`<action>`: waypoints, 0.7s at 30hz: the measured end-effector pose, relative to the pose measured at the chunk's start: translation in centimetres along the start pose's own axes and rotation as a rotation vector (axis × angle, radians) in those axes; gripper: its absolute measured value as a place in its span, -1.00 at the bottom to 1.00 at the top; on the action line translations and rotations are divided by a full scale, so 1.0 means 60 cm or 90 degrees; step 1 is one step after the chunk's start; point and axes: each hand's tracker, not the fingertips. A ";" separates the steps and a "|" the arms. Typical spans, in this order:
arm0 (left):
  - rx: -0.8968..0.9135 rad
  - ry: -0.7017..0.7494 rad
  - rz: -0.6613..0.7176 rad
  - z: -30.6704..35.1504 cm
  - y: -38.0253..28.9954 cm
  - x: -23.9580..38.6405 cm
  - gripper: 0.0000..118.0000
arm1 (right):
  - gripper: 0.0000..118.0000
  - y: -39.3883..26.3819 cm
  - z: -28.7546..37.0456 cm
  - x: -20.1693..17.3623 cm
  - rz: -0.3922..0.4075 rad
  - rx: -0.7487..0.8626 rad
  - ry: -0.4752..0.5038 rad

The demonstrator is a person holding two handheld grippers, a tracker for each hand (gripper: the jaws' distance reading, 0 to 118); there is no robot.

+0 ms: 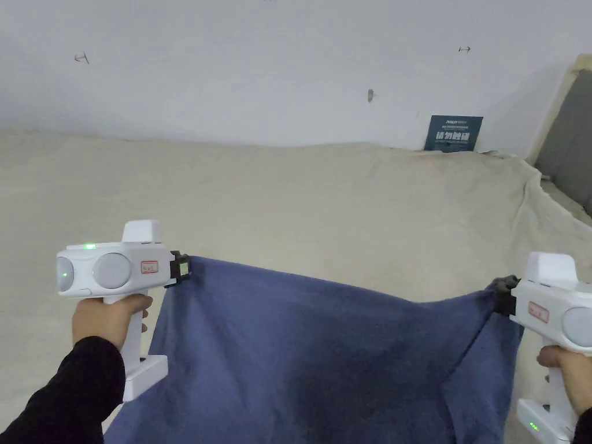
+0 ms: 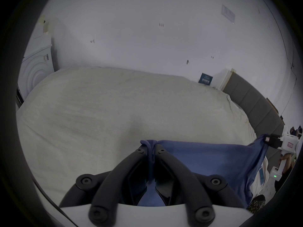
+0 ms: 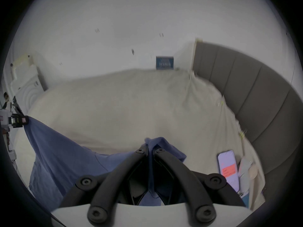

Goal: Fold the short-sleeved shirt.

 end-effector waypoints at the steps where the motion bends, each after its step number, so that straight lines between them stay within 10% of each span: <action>1: 0.012 0.005 0.000 0.017 0.008 -0.005 -0.92 | -0.98 0.016 0.021 -0.001 0.003 0.023 0.010; 21: 0.282 0.050 -0.021 0.308 0.335 -0.011 -0.92 | -0.98 0.377 0.217 -0.090 0.012 0.371 0.044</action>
